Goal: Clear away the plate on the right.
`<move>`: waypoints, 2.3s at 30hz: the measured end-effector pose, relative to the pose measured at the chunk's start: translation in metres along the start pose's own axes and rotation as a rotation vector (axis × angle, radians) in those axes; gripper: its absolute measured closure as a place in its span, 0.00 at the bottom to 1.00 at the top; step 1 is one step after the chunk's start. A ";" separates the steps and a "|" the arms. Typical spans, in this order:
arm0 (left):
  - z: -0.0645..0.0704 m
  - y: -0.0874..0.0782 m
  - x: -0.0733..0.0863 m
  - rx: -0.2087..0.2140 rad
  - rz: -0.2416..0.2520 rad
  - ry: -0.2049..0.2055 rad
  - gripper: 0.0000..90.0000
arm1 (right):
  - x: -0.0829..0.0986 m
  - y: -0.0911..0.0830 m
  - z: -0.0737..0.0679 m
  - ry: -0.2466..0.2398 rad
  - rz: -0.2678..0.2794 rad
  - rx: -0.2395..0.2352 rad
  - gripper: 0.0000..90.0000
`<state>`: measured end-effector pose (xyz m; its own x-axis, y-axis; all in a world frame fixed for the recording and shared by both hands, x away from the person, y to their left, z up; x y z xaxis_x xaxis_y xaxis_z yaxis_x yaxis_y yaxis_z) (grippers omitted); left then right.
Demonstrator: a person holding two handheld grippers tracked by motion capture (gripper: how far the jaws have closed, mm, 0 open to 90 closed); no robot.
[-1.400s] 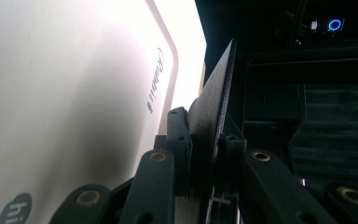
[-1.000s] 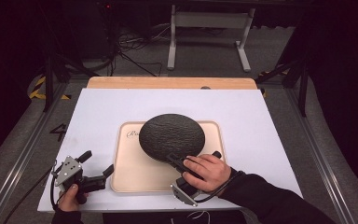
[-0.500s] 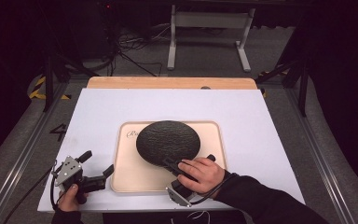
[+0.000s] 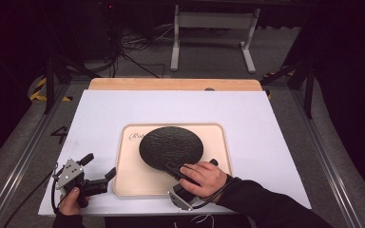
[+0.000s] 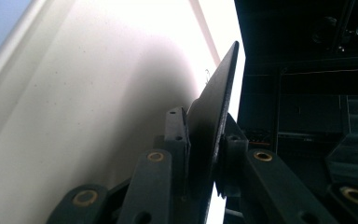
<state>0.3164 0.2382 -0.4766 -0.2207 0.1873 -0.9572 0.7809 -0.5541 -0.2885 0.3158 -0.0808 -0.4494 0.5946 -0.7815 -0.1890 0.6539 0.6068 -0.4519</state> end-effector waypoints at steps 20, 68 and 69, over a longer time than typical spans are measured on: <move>0.001 0.000 0.000 0.002 -0.007 0.009 0.01 | 0.000 0.002 -0.009 0.035 0.008 -0.026 0.90; 0.001 0.001 0.000 0.000 -0.012 0.011 0.01 | 0.002 0.010 -0.026 0.237 0.060 -0.189 0.75; 0.001 0.001 0.000 0.000 -0.012 0.011 0.01 | 0.001 0.009 -0.025 0.257 0.068 -0.200 0.74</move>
<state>0.3165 0.2365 -0.4765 -0.2240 0.2025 -0.9533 0.7784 -0.5515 -0.3000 0.3108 -0.0798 -0.4758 0.4796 -0.7667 -0.4269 0.4967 0.6382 -0.5882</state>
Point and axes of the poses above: each handheld gripper's, and its own axes: y roughly forward along the jaws, x roughly out of its underside, z roughly to its right, the point moved 2 cm from there along y, roughly forward along the jaws, and after that the axes turned 8 degrees about y, right-handed, at the moved point
